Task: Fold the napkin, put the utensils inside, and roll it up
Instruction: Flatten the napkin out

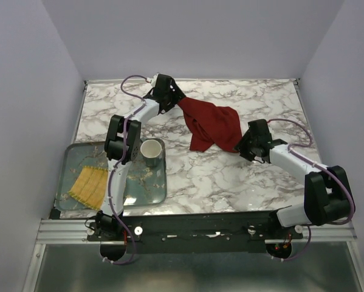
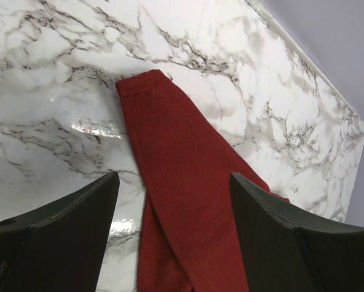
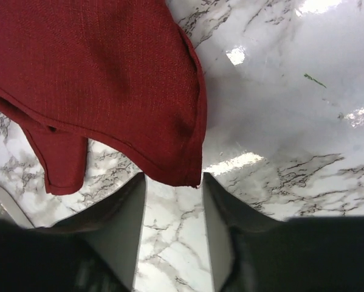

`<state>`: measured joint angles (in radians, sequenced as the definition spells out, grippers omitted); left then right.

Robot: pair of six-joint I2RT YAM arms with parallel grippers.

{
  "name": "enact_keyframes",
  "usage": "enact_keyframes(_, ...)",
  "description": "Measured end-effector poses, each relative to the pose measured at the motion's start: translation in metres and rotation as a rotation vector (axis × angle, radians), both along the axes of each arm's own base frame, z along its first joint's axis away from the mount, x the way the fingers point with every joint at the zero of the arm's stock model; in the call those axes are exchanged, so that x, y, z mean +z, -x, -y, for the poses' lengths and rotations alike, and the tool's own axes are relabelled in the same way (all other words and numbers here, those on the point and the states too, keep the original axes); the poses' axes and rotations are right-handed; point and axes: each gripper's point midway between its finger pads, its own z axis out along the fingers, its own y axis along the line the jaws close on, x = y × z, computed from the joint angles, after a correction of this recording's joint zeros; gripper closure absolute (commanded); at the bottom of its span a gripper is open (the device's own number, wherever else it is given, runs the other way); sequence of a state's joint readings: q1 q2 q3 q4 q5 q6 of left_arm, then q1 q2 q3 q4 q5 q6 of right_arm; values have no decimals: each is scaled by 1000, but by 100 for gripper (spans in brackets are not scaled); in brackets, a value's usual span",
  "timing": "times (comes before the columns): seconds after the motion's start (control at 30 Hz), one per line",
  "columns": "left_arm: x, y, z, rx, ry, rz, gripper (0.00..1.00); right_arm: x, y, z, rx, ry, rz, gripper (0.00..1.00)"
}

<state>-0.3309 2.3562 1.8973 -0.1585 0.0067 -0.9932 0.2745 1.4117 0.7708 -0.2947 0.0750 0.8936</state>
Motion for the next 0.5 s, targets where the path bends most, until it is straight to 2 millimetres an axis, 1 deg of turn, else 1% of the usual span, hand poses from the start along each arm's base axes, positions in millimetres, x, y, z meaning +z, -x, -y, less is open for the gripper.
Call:
enact_keyframes(0.03,-1,-2,0,0,0,1,24,-1,-1,-1,-5,-7,3,65)
enact_keyframes(0.1,-2,-6,1,1,1,5,26,0,-4,-1,-13,-17,15,66)
enact_keyframes(0.17,-6,-9,1,5,-2,5,28,0,-4,-2,-19,-24,23,69)
enact_keyframes(0.3,-19,-11,0,17,-15,-8,29,1,-2,-1,-19,-28,34,69)
enact_keyframes(0.33,-23,-10,-1,19,-18,-15,29,2,-2,-1,-19,-29,39,74)
enact_keyframes(0.4,-25,-12,-1,24,-17,-10,32,6,-4,-2,-18,-33,53,78)
enact_keyframes(0.5,-26,-14,-3,34,-21,-3,39,10,-5,-2,-18,-41,65,79)
